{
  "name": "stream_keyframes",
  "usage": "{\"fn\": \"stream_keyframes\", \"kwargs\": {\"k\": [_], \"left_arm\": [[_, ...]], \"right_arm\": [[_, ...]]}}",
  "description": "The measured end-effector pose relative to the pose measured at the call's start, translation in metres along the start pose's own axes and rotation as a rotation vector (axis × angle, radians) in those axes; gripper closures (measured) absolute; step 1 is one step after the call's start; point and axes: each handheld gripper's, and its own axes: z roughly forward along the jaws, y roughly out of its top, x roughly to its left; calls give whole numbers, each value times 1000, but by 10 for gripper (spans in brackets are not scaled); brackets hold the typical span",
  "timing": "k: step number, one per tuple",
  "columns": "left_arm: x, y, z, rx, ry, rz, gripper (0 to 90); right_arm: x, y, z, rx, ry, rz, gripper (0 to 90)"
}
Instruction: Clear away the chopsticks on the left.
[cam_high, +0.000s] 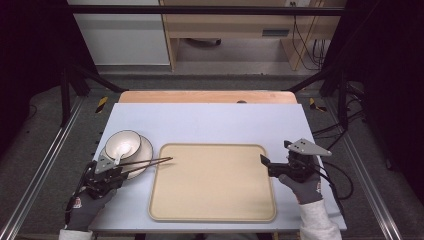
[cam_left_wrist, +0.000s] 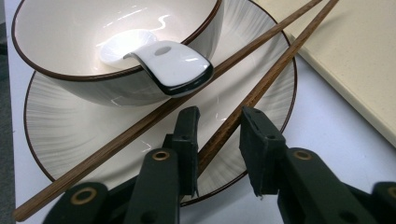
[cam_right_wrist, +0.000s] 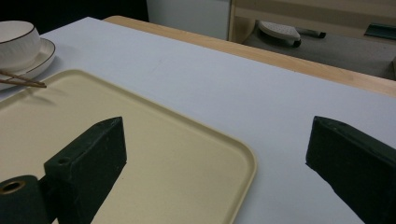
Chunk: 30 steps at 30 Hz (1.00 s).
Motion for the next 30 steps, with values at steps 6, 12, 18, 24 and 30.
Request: {"fn": "stream_keyframes", "kwargs": {"k": [6, 12, 18, 24, 30], "left_arm": [[-6, 3, 0, 11, -2, 14, 764], [-9, 5, 0, 19, 2, 9, 799], [-11, 8, 3, 15, -3, -28, 809], [-11, 11, 8, 4, -9, -63, 737], [-10, 12, 15, 25, -27, -77, 769]], "right_arm": [[0, 0, 0, 1, 0, 1, 52], [-1, 0, 0, 1, -2, -1, 51], [0, 0, 0, 4, -1, 0, 51], [0, 0, 0, 3, 0, 0, 51], [0, 0, 0, 5, 0, 3, 51]]}}
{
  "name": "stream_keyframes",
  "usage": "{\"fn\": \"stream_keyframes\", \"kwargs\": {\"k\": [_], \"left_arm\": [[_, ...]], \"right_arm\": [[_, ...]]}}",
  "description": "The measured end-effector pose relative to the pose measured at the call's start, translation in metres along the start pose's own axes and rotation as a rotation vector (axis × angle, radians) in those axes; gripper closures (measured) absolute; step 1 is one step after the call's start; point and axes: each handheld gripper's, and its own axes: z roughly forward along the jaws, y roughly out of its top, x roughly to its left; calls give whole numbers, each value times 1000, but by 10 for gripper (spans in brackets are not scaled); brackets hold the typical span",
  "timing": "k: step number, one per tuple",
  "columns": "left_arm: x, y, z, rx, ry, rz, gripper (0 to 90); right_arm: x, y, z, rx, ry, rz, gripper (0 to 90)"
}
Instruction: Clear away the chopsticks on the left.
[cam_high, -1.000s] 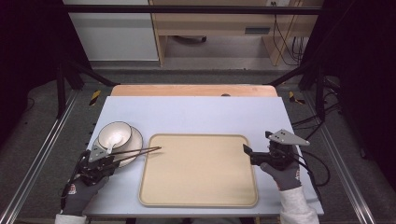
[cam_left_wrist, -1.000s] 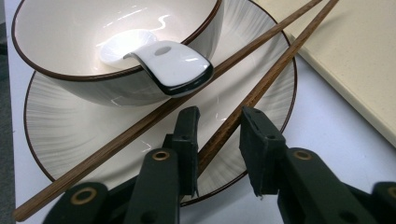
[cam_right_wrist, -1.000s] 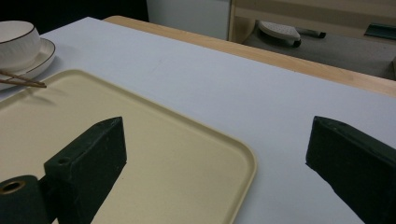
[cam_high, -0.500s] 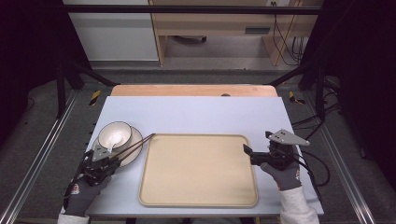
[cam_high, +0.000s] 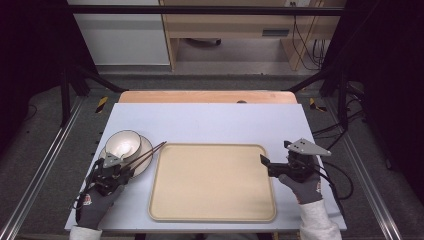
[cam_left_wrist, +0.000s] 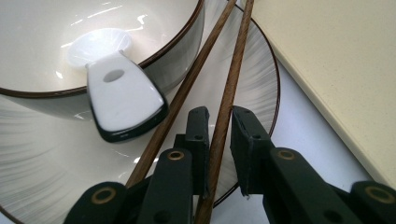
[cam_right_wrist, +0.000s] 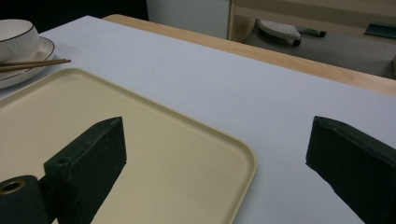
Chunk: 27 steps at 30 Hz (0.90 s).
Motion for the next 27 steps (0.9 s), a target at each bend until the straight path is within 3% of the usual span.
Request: {"fn": "stream_keyframes", "kwargs": {"k": [12, 18, 27], "left_arm": [[-5, 1, -2, 5, -14, -16, 837], [-10, 3, -6, -23, -16, -26, 838], [-16, 9, -19, -93, -26, -81, 838]], "right_arm": [[-1, 0, -1, -2, 5, 0, 50], [-1, 0, -2, -5, 7, 1, 50], [-2, 1, -4, -8, 2, 8, 46]]}}
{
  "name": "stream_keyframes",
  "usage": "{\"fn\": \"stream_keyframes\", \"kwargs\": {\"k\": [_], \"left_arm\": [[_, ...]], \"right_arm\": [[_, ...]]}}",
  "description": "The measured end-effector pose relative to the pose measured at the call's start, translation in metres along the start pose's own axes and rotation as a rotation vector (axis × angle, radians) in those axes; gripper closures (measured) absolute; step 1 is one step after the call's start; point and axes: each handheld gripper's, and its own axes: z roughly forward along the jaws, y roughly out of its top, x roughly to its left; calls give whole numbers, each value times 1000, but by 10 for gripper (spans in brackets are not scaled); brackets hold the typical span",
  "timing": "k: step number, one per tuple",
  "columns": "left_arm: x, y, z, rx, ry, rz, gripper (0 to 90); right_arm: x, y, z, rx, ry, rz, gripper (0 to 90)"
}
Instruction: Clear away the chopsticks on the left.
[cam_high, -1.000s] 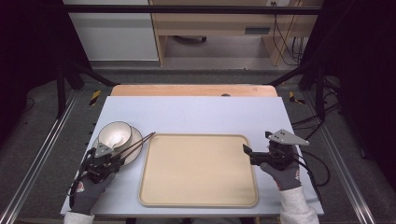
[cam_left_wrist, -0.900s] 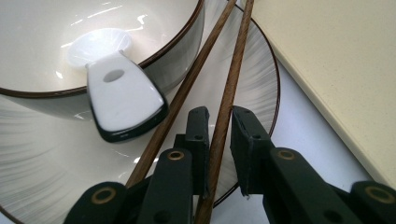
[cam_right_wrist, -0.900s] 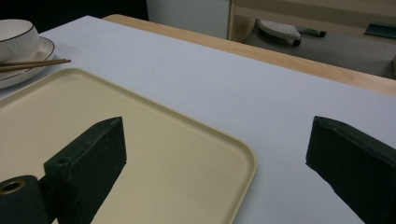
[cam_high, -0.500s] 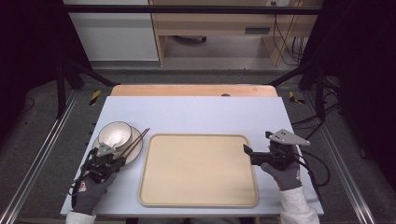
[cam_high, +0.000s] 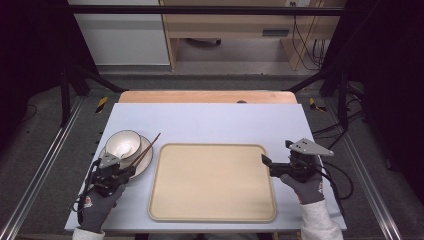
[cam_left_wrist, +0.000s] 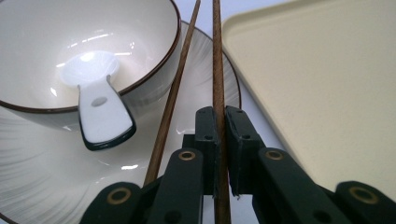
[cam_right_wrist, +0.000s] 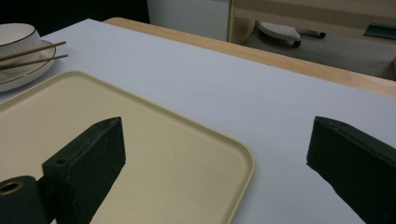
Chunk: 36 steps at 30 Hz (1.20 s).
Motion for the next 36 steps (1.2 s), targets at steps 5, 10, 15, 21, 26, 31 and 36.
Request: {"fn": "stream_keyframes", "kwargs": {"k": [5, 10, 15, 21, 26, 31, 36], "left_arm": [[-8, 2, -4, -26, 7, -3, 838], [-20, 4, -6, -46, 14, -16, 838], [-33, 4, -5, -56, 21, -43, 838], [-44, 4, -6, -87, 50, -98, 839], [-52, 5, -9, -111, 70, -136, 839], [-63, 7, -10, -127, 91, -156, 839], [-75, 7, -10, -133, 107, -173, 838]], "right_arm": [[0, 0, -1, 0, -3, 1, 45], [0, 0, -2, -8, -8, 0, 45], [0, 0, -1, -1, -11, -9, 42], [0, 0, -2, -5, -15, -8, 43], [-1, 1, -4, -11, -17, -6, 44], [0, 2, -6, -25, -21, 0, 44], [0, 3, -7, -26, -18, -10, 45]]}}
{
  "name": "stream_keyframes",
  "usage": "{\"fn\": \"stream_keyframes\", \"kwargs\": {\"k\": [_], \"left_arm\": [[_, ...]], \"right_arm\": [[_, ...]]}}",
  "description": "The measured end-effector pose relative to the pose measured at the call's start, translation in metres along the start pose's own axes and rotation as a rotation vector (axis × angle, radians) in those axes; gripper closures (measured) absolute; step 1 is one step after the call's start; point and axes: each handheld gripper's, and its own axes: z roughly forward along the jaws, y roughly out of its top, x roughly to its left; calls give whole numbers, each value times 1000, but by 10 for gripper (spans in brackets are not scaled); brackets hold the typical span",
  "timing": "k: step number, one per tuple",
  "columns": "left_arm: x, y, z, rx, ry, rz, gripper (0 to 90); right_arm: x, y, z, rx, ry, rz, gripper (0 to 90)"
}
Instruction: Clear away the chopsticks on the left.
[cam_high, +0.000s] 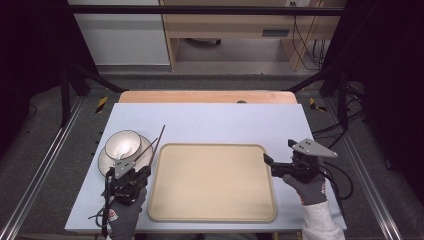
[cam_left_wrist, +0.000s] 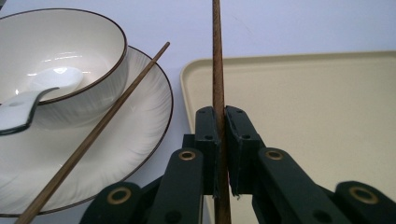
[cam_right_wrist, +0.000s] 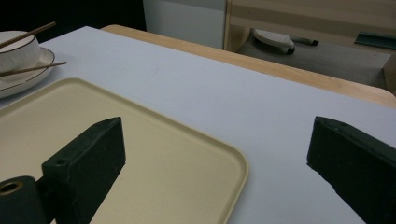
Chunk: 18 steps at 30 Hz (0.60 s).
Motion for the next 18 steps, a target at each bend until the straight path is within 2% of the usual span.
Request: {"fn": "stream_keyframes", "kwargs": {"k": [7, 14, 18], "left_arm": [[-15, -14, 7, -14, 12, -51, 838], [-24, -26, 16, -15, 17, -66, 839], [-28, -35, 23, -14, 19, -90, 838]], "right_arm": [[0, 0, 1, 1, 6, -4, 46], [2, -2, 4, 12, 12, -6, 47], [3, -2, 6, 18, 10, -13, 47]]}}
